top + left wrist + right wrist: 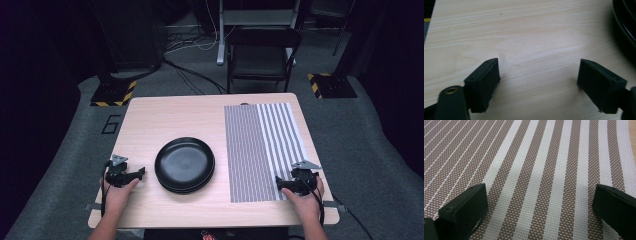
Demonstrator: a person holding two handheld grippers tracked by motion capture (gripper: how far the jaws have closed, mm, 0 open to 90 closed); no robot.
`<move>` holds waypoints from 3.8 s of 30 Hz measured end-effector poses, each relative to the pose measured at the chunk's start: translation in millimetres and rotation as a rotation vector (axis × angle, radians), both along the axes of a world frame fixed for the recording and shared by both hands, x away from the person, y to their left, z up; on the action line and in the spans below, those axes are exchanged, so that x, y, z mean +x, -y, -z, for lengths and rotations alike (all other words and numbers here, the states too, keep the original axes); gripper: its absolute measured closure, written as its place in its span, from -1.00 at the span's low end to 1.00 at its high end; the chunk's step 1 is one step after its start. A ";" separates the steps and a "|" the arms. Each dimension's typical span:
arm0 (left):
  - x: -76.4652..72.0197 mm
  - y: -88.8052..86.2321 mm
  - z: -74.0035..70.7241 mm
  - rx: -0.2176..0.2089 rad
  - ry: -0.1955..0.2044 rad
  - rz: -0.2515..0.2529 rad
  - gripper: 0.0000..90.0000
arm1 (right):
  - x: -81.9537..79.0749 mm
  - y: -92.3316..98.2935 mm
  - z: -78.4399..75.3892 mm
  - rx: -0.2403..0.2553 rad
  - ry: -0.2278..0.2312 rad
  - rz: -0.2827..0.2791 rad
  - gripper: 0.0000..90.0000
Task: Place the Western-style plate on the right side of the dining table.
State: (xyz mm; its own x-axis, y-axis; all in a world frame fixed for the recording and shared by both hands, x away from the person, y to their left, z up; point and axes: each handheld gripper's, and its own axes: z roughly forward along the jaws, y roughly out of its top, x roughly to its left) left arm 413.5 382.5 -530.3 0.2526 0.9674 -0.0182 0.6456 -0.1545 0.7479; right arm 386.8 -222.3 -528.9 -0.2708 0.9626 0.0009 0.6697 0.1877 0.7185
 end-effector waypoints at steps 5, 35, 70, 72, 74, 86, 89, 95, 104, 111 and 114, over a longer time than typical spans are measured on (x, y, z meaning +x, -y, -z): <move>0.9 0.8 -0.2 0.009 -0.006 0.005 -0.69 | 0.0 0.0 0.0 0.000 0.000 0.000 -1.00; -4.0 -4.7 -4.3 -0.029 0.009 -0.023 -0.05 | -6.0 8.0 -3.3 0.029 0.063 0.074 -0.21; -19.8 -2.2 -30.8 -0.137 0.034 0.033 0.27 | -14.6 -17.6 -32.3 0.066 0.100 0.019 0.14; -20.5 -1.8 -31.7 -0.132 0.034 0.036 0.29 | -14.8 -20.1 -34.3 0.062 0.106 0.009 0.18; -21.2 -1.6 -32.3 -0.134 0.036 0.038 0.29 | -14.9 -21.0 -35.0 0.062 0.104 0.007 0.19; -26.7 -1.1 -41.8 -0.169 0.076 0.054 0.28 | -12.9 -35.5 -52.5 0.079 0.098 -0.026 0.44; -27.4 0.0 -44.5 -0.166 0.074 0.059 0.25 | -9.6 -40.0 -55.6 0.064 0.102 -0.048 0.31; -27.5 4.1 -52.2 -0.180 0.095 0.076 0.20 | -2.8 -52.8 -62.0 0.092 0.110 -0.066 0.25; -23.6 13.2 -62.4 -0.159 0.103 0.089 0.22 | 5.0 -80.7 -67.7 0.081 0.146 -0.111 0.22; -17.9 16.6 -74.4 -0.161 0.117 0.081 0.28 | 8.9 -92.1 -79.2 0.071 0.190 -0.152 0.25; -15.9 17.4 -76.5 -0.161 0.123 0.077 0.25 | 12.1 -95.6 -83.0 0.079 0.199 -0.165 0.25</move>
